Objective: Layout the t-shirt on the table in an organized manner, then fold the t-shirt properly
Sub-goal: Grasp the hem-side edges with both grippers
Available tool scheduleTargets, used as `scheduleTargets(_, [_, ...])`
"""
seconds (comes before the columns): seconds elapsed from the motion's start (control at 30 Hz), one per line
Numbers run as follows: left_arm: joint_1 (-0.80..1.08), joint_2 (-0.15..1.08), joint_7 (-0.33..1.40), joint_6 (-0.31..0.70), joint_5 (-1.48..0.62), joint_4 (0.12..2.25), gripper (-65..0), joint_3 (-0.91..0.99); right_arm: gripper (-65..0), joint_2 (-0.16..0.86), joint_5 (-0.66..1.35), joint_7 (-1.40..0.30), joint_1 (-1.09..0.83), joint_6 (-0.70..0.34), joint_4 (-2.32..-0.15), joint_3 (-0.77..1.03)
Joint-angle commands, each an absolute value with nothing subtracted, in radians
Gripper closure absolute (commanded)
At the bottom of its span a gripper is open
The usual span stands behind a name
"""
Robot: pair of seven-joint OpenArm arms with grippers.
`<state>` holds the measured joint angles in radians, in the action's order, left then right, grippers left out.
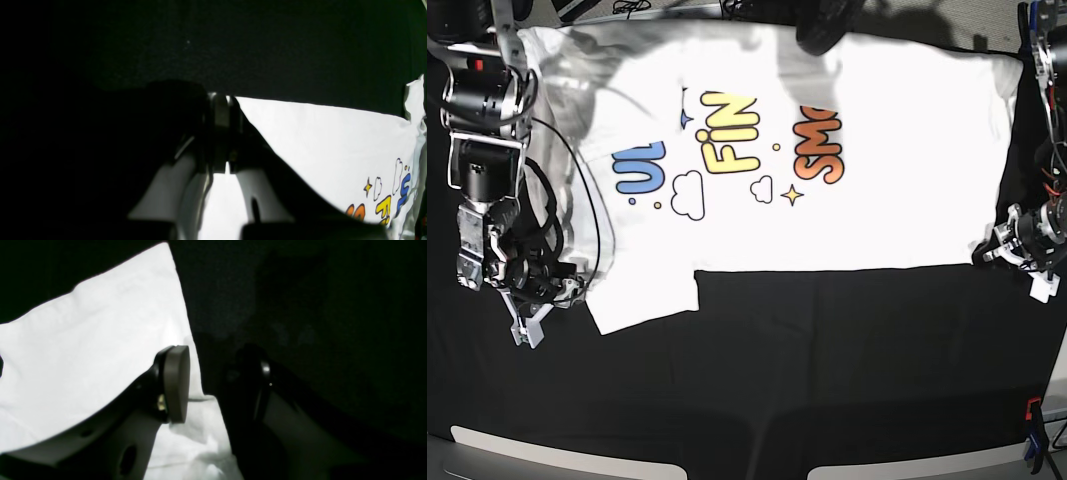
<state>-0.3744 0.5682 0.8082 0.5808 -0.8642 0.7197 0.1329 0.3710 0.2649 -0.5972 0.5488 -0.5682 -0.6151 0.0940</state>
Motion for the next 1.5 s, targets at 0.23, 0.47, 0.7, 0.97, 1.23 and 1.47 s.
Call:
scheduleTargets(0.23, [-0.399,0.588,0.791,0.592,-0.881,0.733,0.0,0.139,0.0,0.343,0.27,-0.623,0.558,-0.636,-0.615,0.091])
scheduleTargets(0.47, [-0.399,0.588,0.791,0.592,-0.881,0.733,0.0,0.139,0.0,0.344,0.269,-0.541,0.569,-0.637,-0.615,0.092])
scheduleTargets(0.7, [-0.4,0.588,0.761,0.592,-0.881,0.733,0.0,0.139,0.0,0.344,0.265,-0.543,0.613,-0.637,-0.616,0.092])
scheduleTargets(0.97, [-0.408,0.588,0.762,0.592,-0.881,0.733,0.0,0.139,0.0,0.344,0.264,-0.567,0.7,-0.636,-0.616,0.092])
scheduleTargets(1.23, [-0.506,0.588,0.77,0.593,-0.879,0.733,0.0,0.139,0.0,0.35,0.174,-0.579,0.791,-0.583,-0.615,0.092])
scheduleTargets(1.47, [-0.589,0.588,0.807,0.592,-0.852,0.733,0.0,0.139,0.0,0.363,0.175,-0.622,0.871,-0.583,-0.615,0.092])
